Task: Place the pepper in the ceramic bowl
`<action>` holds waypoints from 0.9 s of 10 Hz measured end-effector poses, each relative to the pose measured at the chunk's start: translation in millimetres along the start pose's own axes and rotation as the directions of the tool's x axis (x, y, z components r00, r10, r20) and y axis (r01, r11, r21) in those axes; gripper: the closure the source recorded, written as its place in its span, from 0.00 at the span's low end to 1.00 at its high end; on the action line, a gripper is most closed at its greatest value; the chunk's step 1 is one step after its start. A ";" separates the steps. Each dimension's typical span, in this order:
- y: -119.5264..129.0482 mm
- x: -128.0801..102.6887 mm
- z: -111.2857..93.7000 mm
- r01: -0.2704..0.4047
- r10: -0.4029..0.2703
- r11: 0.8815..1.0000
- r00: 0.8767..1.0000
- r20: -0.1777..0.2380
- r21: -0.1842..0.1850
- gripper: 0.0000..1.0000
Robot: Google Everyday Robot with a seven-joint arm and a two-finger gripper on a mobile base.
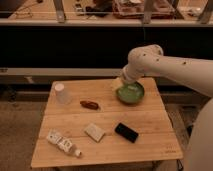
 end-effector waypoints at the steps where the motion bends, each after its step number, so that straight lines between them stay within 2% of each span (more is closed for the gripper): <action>1: -6.4 9.0 4.3 0.027 -0.027 1.000 0.999 -0.021 0.015 0.20; 2: -22.1 26.8 12.8 0.083 -0.080 0.996 0.995 -0.064 0.046 0.20; 3: -45.5 47.8 25.2 0.157 -0.147 0.984 0.982 -0.115 0.083 0.20; 4: -62.5 59.7 36.0 0.217 -0.201 0.971 0.969 -0.144 0.104 0.20; 5: -77.5 64.7 49.4 0.274 -0.254 0.954 0.954 -0.156 0.124 0.20; 7: -91.0 59.5 76.8 0.348 -0.325 0.924 0.933 -0.152 0.156 0.20; 9: -99.5 56.5 99.9 0.388 -0.360 0.902 0.917 -0.171 0.187 0.20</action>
